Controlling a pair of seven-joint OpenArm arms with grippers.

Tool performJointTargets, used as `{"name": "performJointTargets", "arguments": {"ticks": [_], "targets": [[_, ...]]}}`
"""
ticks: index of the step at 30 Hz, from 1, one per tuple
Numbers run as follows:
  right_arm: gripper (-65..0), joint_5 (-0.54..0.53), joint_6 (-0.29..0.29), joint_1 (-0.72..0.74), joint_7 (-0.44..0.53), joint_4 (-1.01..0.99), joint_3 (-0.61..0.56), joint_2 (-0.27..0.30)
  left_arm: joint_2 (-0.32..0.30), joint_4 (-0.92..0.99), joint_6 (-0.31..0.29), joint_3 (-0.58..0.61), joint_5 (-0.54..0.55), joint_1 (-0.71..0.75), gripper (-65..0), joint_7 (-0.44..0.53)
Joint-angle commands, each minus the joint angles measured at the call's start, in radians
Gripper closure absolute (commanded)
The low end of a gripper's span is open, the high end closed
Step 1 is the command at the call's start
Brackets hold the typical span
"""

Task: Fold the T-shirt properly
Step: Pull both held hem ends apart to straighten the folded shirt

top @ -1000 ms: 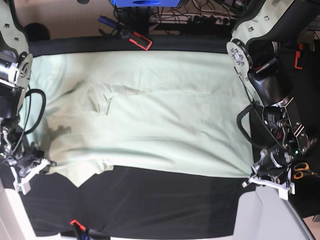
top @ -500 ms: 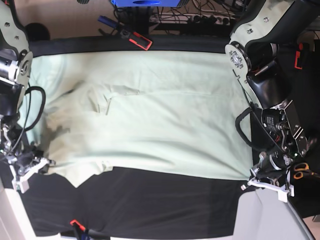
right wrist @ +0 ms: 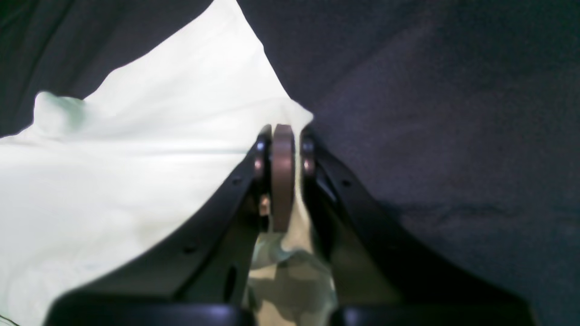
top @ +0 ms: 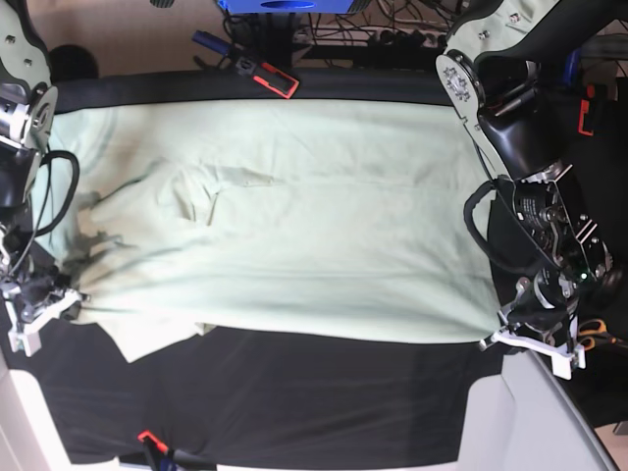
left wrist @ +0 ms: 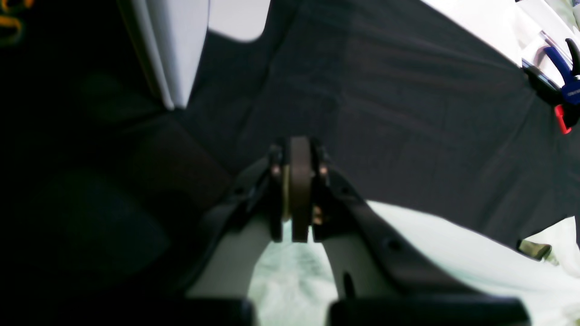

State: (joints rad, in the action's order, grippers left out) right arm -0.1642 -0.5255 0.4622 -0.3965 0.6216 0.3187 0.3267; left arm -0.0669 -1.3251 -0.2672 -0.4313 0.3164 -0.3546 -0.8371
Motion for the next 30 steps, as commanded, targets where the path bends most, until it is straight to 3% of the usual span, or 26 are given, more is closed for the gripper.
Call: {"name": "performJointTargets", "arguments": {"ticks": [1, 22, 26, 30], "targets": [[0.0, -0.011, -0.022, 0.025, 0.028, 0.021, 0.006, 0.019, -0.011, -0.027, -0.007, 0.001, 0.01, -0.005, 0.0, 0.023], [0.0, -0.011, -0.041, -0.139, -0.02, 0.203, 0.006, 0.012, 0.008, -0.17, -0.007, 0.002, 0.011, 0.246, 0.0, 0.017], [0.0, -0.011, -0.041, -0.159, -0.022, 0.203, 0.006, 0.012, 0.009, -0.232, -0.007, 0.002, 0.011, 0.271, 0.0, -0.066], [0.0, -0.013, -0.041, -0.196, -0.022, 0.232, 0.007, 0.012, 0.009, -0.267, -0.007, 0.002, 0.011, 0.299, 0.0, -0.073]]}}
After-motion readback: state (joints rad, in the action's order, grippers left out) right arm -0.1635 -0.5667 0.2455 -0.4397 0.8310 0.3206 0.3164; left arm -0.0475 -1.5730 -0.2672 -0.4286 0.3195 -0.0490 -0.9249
